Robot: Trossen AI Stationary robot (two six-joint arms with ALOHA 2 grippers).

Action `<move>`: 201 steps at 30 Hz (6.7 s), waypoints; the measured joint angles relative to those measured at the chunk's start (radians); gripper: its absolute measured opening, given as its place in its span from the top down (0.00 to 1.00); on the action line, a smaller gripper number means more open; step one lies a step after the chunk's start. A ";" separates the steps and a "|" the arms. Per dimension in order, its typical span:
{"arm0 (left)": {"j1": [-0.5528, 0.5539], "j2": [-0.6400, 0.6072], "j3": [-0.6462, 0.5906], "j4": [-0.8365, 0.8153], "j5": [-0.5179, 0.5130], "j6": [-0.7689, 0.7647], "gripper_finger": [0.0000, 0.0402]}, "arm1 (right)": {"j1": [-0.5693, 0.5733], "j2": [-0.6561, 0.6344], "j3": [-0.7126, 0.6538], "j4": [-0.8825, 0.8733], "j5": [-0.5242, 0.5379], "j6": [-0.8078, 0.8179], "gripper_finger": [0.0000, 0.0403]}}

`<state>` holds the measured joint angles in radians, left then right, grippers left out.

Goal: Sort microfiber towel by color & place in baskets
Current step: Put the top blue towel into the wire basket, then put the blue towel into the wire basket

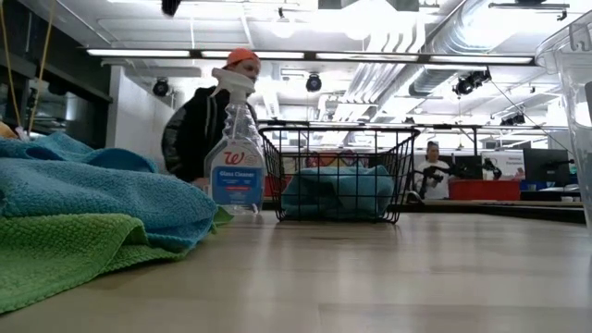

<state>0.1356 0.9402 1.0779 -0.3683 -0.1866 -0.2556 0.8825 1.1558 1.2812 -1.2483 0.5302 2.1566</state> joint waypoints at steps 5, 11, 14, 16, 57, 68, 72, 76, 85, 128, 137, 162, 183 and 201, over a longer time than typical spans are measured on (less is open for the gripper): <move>0.095 0.042 0.000 -0.229 -0.005 -0.104 0.57 | -0.106 -0.043 0.014 -0.184 0.139 0.015 0.35; 0.272 0.150 0.000 -0.522 -0.008 -0.129 0.57 | -0.310 -0.103 0.008 -0.318 0.108 -0.164 0.35; 0.356 0.228 -0.003 -0.586 -0.007 -0.113 0.57 | -0.429 -0.174 -0.025 -0.309 0.109 -0.327 0.35; 0.403 0.281 -0.023 -0.590 -0.008 -0.116 0.57 | -0.507 -0.230 -0.064 -0.305 0.109 -0.429 0.35; 0.517 0.595 -0.238 -0.601 0.049 -0.038 0.99 | -1.152 -0.285 -0.140 0.734 -0.369 -1.623 0.35; 0.337 0.169 -0.146 -0.795 0.584 -0.062 1.00 | -1.152 -0.285 -0.065 0.764 -0.313 -1.677 0.35; 0.132 0.163 -0.041 -0.715 0.613 -0.173 1.00 | -1.152 -0.284 -0.065 0.783 -0.272 -1.677 0.35; 0.011 0.247 0.111 -0.452 0.482 -0.193 1.00 | -1.152 -0.266 -0.065 0.805 -0.237 -1.692 0.35; 0.050 0.484 0.360 0.101 0.237 0.192 1.00 | -1.152 -0.222 -0.066 0.837 -0.215 -1.714 0.35; 0.141 0.744 0.495 -0.302 0.364 0.209 0.36 | -1.152 -0.240 -0.066 0.888 -0.215 -1.774 0.35; -0.083 0.417 0.260 -0.743 0.445 0.081 0.36 | -1.152 -0.240 -0.066 0.887 -0.215 -1.773 0.35; -0.572 0.305 -0.035 -0.652 0.100 -0.121 0.36 | -1.153 -0.214 -0.067 0.864 -0.194 -1.795 0.35; -0.361 0.686 -0.036 -0.531 0.263 0.106 0.41 | -1.153 -0.178 -0.067 0.796 -0.217 -1.825 0.35; -0.261 0.448 0.400 -0.731 0.302 0.025 1.00 | -1.151 -0.253 -0.067 0.808 -0.327 -1.848 0.35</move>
<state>-0.1250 1.3879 1.4781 -1.0993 0.1157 -0.2311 -0.2682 0.9025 1.2144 -0.4400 0.2029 0.3087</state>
